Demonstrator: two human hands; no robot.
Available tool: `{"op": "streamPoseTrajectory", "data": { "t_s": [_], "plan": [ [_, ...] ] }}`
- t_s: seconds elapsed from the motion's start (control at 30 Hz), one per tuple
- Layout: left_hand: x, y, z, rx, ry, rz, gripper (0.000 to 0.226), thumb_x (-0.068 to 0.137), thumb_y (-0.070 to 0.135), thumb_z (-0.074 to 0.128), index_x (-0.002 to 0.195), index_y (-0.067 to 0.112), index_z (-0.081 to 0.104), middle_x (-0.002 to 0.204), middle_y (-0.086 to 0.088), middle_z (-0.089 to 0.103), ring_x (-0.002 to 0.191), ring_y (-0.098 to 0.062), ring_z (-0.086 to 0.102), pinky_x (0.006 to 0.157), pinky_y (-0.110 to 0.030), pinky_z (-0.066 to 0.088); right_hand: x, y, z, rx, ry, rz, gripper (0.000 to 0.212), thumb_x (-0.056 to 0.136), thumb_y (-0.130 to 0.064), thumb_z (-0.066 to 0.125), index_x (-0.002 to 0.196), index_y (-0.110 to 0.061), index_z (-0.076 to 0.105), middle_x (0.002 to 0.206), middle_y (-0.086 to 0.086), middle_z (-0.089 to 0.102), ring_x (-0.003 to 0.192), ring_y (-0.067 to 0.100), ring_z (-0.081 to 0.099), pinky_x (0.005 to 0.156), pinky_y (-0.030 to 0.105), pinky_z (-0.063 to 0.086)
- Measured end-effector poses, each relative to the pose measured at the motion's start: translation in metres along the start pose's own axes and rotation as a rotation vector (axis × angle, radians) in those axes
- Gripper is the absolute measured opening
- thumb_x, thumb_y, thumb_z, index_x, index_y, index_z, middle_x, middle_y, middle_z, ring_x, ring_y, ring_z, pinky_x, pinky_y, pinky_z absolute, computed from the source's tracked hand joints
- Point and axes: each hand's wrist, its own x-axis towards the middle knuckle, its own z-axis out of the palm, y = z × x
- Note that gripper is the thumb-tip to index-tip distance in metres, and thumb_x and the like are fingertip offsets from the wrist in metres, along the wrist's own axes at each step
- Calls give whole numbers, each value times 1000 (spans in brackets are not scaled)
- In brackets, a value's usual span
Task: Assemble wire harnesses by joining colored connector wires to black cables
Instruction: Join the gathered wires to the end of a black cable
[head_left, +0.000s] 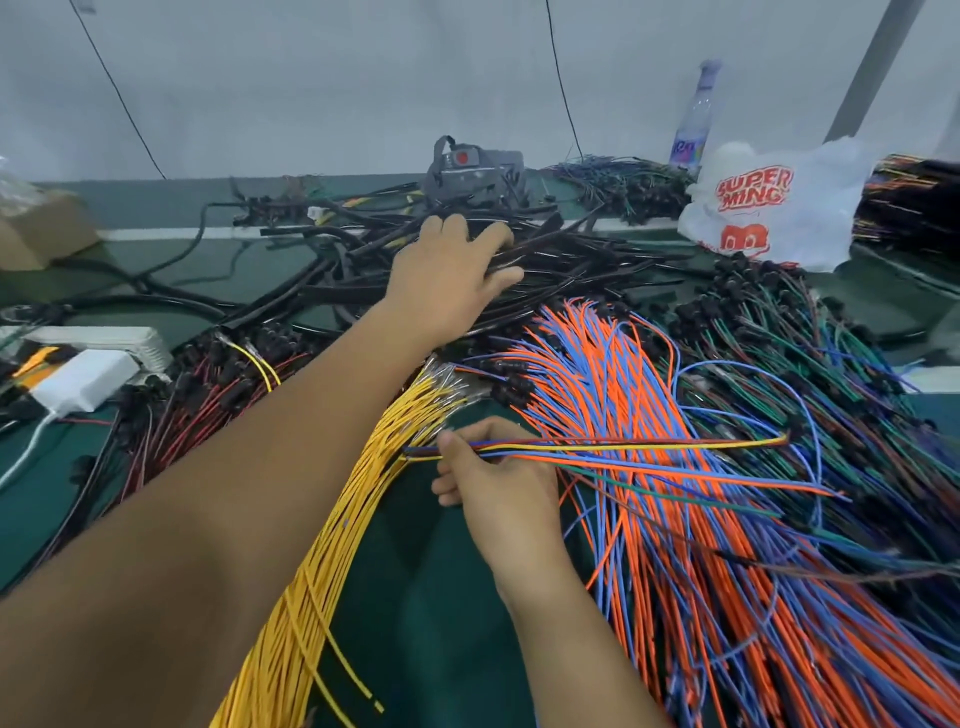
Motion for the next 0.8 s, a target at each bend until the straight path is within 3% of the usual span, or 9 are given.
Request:
{"op": "streamPoseTrajectory", "data": {
  "t_s": [0.1, 0.2, 0.27, 0.37, 0.47, 0.63, 0.7, 0.77, 0.8],
  "plan": [
    [-2, -7, 6, 15, -92, 50, 40, 101, 49, 25, 126, 30, 49, 108, -11, 57, 111, -34, 45, 69, -38, 37, 0, 0, -1, -5, -4, 3, 15, 89, -16, 67, 80, -4, 63, 57, 2, 61, 49, 9, 61, 50, 23, 51],
    [-11, -11, 21, -102, -316, 93, 35, 102, 40, 34, 130, 28, 53, 116, -8, 62, 113, -30, 51, 81, -37, 42, 0, 1, -1, -7, -8, 5, 15, 89, -16, 67, 80, -4, 63, 56, 2, 61, 49, 9, 61, 50, 22, 51],
    [-16, -12, 25, -181, -354, 93, 35, 101, 38, 40, 130, 26, 55, 118, -4, 62, 111, -24, 55, 81, -33, 41, 1, 2, -1, -12, -10, 6, 16, 89, -16, 67, 77, -7, 63, 55, 2, 60, 49, 9, 61, 50, 23, 51],
    [-19, -15, 25, -220, -282, 118, 28, 98, 38, 48, 118, 23, 61, 111, 0, 66, 101, -20, 59, 75, -31, 42, 2, 3, 0, -8, -8, 6, 16, 89, -16, 67, 77, -6, 63, 55, 2, 59, 49, 9, 61, 50, 22, 50],
    [-20, -17, 21, -268, -163, 61, 22, 100, 37, 43, 112, 21, 51, 92, 0, 65, 84, -23, 59, 69, -36, 44, 2, 4, 0, -25, -8, -2, 15, 89, -16, 67, 79, -5, 63, 56, 2, 59, 50, 9, 61, 50, 23, 50],
    [-21, -21, 20, -98, 65, 85, 28, 104, 34, 31, 118, 16, 46, 62, 4, 45, 59, -26, 48, 51, -33, 29, 2, 4, 0, -30, 0, 0, 16, 88, -17, 67, 78, -5, 62, 57, 3, 60, 50, 10, 62, 52, 26, 50],
    [-17, -23, 19, 12, 64, -12, 30, 104, 29, 31, 126, 14, 45, 76, -4, 56, 65, -27, 51, 50, -34, 33, 2, 4, 0, -31, 2, -5, 17, 88, -17, 68, 78, -5, 62, 57, 4, 60, 50, 10, 61, 52, 28, 49],
    [-14, -27, 24, 86, -47, -153, 44, 103, 29, 35, 144, 15, 31, 127, -21, 50, 109, -36, 50, 84, -46, 46, 2, 4, 0, -45, -1, -7, 17, 88, -18, 67, 77, -7, 62, 56, 2, 60, 50, 10, 61, 53, 30, 50],
    [-14, -27, 27, 93, -85, -155, 52, 102, 32, 36, 149, 16, 23, 146, -23, 31, 131, -39, 33, 106, -51, 33, 2, 4, 0, -51, -2, -7, 17, 88, -19, 67, 77, -7, 62, 56, 1, 60, 50, 9, 61, 53, 30, 50]
  ]
}}
